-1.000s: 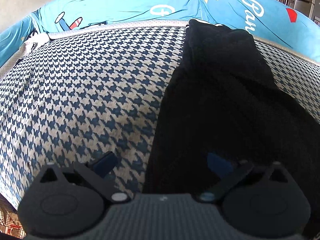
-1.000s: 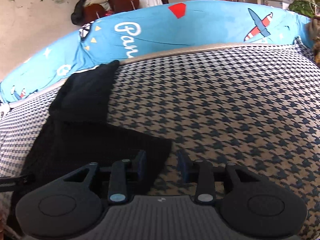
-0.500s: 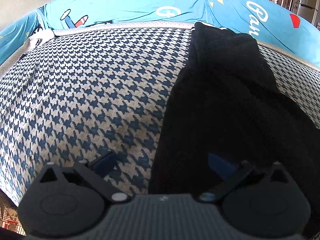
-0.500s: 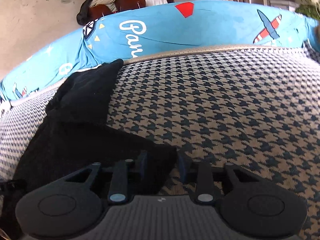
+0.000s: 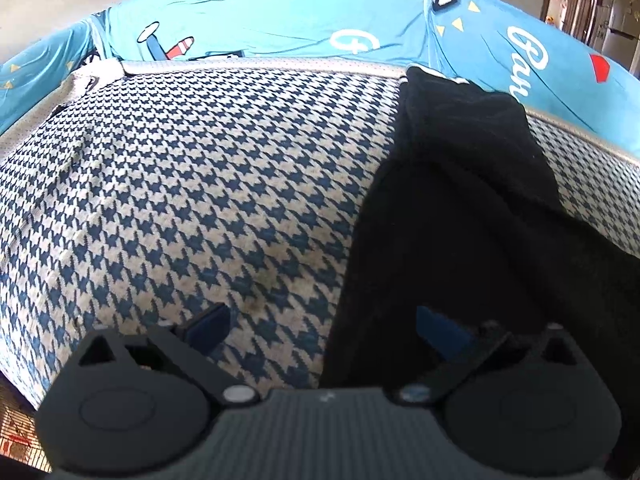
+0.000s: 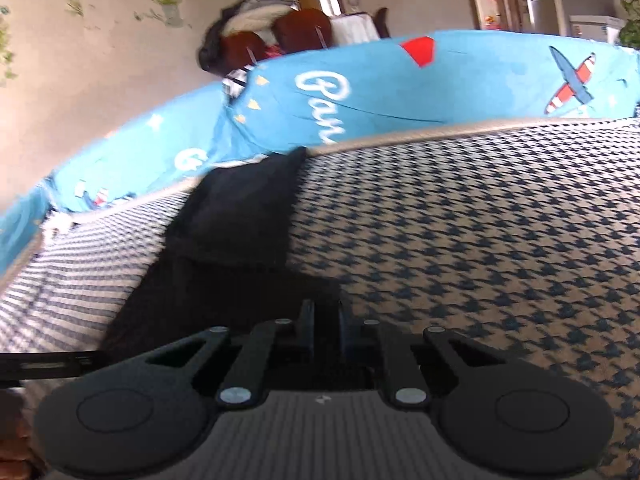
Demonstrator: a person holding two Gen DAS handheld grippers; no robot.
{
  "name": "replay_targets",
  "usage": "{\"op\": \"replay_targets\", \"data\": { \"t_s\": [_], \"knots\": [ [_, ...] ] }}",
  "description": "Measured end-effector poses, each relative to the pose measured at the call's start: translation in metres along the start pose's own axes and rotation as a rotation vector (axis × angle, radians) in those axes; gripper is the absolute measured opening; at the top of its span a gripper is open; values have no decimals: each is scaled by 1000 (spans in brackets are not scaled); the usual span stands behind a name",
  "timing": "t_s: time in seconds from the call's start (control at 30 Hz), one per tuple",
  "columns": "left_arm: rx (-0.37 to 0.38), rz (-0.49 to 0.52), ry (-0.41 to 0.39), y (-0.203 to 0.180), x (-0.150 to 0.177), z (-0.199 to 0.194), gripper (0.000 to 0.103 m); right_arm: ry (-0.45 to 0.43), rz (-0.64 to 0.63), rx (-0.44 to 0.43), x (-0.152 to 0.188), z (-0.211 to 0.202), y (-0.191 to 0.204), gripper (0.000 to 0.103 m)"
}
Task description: Fold clothes
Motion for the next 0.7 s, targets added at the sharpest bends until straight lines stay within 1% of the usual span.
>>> {"op": "replay_targets", "data": {
  "t_s": [0.17, 0.37, 0.47, 0.6, 0.7],
  "knots": [
    [4, -45, -24, 11, -6, -7, 103, 7, -41, -114, 8, -18, 45, 13],
    [0, -110, -52, 33, -13, -19, 103, 51, -87, -244, 22, -27, 104, 13],
    [-14, -161, -70, 51, -15, -26, 103, 79, -115, -311, 33, -28, 134, 13],
    [-57, -203, -97, 75, -19, -36, 103, 129, -154, -401, 51, -28, 169, 13],
    [-67, -230, -101, 86, -18, -39, 103, 165, -202, -443, 68, -25, 191, 13]
  ]
}}
Point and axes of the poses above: each gripper's, at about its wrist camera, not at the fingertips, and z roughly the way its jaws point, y to its left, x to its underside, the point moved 8 cm from there along z, roughly the way its jaws point, and after that the axes turned 6 degrees about z, right-handed, at the moved point
